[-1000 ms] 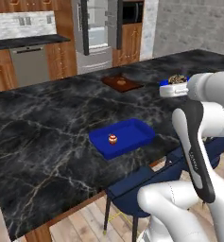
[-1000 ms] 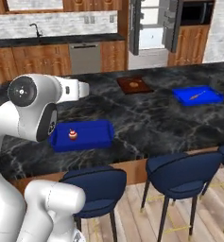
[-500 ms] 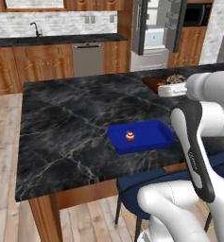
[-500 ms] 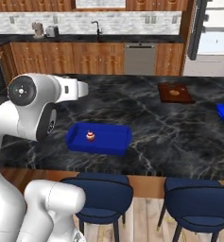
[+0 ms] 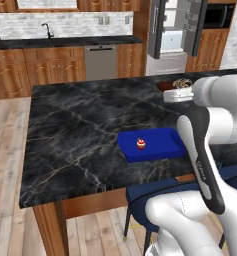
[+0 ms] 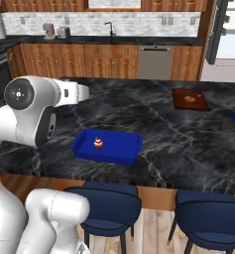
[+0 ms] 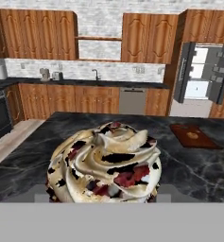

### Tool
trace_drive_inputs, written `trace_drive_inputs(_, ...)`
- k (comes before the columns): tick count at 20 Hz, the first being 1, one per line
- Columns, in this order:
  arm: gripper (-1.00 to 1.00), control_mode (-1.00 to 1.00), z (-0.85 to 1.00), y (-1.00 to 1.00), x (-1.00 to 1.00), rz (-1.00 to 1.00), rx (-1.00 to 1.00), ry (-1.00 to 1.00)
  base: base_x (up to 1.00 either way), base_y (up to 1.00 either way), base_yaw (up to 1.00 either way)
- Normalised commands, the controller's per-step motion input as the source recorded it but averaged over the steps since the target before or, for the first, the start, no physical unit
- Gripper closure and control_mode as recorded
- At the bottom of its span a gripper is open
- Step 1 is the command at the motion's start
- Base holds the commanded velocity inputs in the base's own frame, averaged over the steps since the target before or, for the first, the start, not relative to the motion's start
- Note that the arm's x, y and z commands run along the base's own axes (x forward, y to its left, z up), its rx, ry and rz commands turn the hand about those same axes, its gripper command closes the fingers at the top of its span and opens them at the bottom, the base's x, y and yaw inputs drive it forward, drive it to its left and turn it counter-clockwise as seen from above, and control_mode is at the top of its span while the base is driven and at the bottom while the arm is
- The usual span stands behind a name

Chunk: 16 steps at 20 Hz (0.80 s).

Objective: Take the cupcakes from the fridge and place them on the empty tray on the dining counter.

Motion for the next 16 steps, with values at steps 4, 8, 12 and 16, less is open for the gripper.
trace_drive_inputs(4, 1.0, -1.0, -0.22, -0.41, 0.29, 0.04, 0.05, 0.0, 0.06, -0.05, 0.03)
trace_drive_inputs(8, 1.0, -1.0, -0.31, -0.97, 0.3, 0.06, 0.1, 0.05, 0.0, 0.0, 0.0)
trace_drive_inputs(12, 1.0, -1.0, -0.08, -0.31, 0.43, 0.01, 0.02, 0.2, 0.0, 0.0, 0.0)
trace_drive_inputs(16, 1.0, -1.0, 0.0, 0.0, 0.23, -0.02, -0.04, 0.39, 0.0, 0.0, 0.0)
